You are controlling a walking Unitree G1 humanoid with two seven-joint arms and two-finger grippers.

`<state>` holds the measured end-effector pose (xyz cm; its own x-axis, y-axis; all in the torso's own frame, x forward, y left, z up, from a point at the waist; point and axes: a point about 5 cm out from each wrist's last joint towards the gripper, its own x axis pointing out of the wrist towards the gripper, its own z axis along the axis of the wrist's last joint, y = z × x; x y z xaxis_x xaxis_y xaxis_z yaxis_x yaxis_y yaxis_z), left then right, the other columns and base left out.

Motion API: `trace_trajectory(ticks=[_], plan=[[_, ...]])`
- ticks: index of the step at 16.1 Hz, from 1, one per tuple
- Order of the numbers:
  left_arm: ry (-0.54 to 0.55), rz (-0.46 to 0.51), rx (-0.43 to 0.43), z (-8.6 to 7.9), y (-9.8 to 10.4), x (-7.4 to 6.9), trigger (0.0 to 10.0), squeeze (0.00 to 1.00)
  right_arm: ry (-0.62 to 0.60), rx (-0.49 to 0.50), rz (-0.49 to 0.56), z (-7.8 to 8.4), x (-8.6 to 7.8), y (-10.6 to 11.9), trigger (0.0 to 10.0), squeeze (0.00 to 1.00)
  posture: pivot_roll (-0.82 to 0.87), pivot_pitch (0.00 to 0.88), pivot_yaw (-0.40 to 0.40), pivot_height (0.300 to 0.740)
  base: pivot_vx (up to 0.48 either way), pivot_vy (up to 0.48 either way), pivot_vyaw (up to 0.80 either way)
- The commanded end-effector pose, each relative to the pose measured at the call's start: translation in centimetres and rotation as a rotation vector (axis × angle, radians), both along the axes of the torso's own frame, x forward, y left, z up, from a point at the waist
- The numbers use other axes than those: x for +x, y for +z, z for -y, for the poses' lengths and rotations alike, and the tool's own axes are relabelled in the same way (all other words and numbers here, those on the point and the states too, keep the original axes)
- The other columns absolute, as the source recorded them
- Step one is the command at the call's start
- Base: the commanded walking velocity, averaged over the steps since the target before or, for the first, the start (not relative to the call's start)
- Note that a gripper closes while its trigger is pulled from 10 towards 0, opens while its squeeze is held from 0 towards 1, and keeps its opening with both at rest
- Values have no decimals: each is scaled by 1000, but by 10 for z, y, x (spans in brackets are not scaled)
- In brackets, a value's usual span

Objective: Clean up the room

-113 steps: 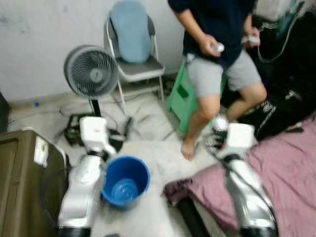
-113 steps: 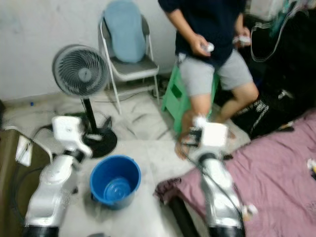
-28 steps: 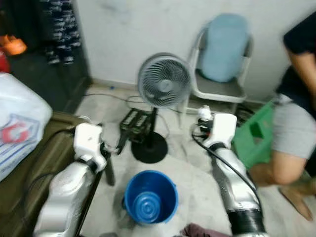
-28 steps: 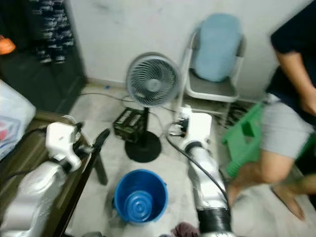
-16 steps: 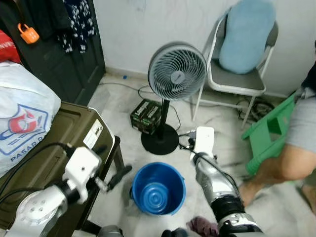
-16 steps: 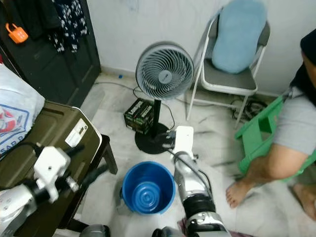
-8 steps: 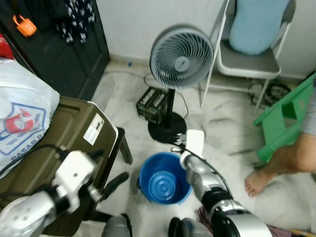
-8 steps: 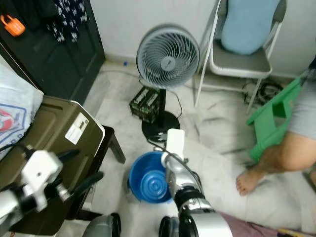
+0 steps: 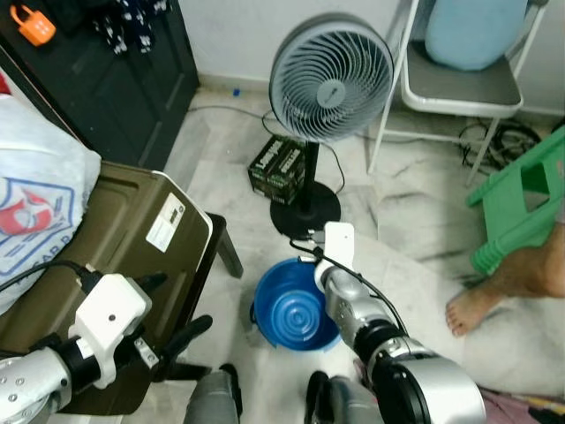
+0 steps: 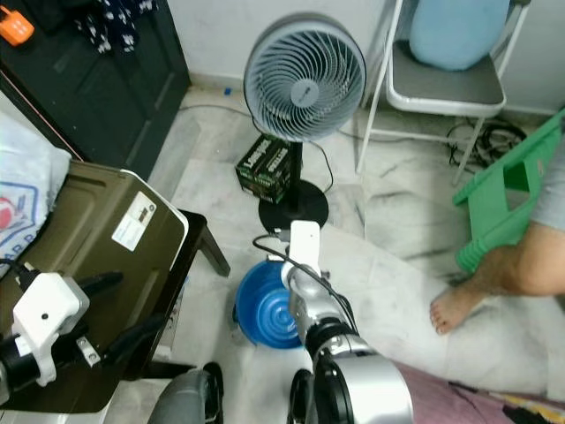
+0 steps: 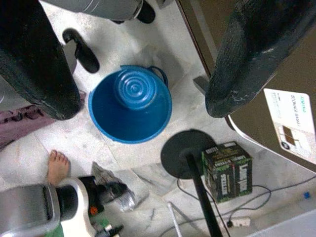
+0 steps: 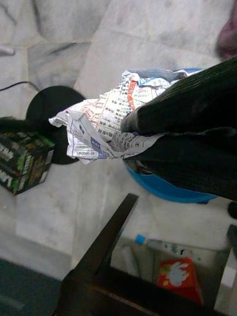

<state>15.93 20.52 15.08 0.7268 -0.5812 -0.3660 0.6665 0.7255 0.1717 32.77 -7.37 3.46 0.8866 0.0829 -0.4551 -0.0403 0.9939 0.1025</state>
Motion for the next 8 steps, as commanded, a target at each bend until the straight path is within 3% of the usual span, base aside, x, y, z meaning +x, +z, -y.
trace_trajectory(ticks=[1, 5, 6, 7, 8], plan=[[-7, -28, 14, -4, -5, -4, 10000, 0, 35, 1, 11, -10, -1, 2, 10000, 0, 270, 289, 46, 740, 0, 0, 0], [12, -57, 15, -10, -34, 1, 10000, 0, 45, 15, 19, -12, -1, 2, 10000, 0, 271, 291, 46, 740, 0, 0, 0], [16, -68, 18, -14, -43, 1, 10000, 0, 41, 17, 22, -11, -1, 2, 10000, 447, 270, 291, 47, 740, 0, 0, 0], [22, -82, 21, -18, -56, 1, 10000, 0, 34, 21, 28, -10, 0, 3, 10000, 1000, 269, 289, 46, 740, 0, 0, 0], [25, -86, 22, -19, -62, 2, 10000, 0, 32, 21, 34, -9, 1, 4, 10000, 1000, 268, 289, 47, 740, 0, 0, 0]])
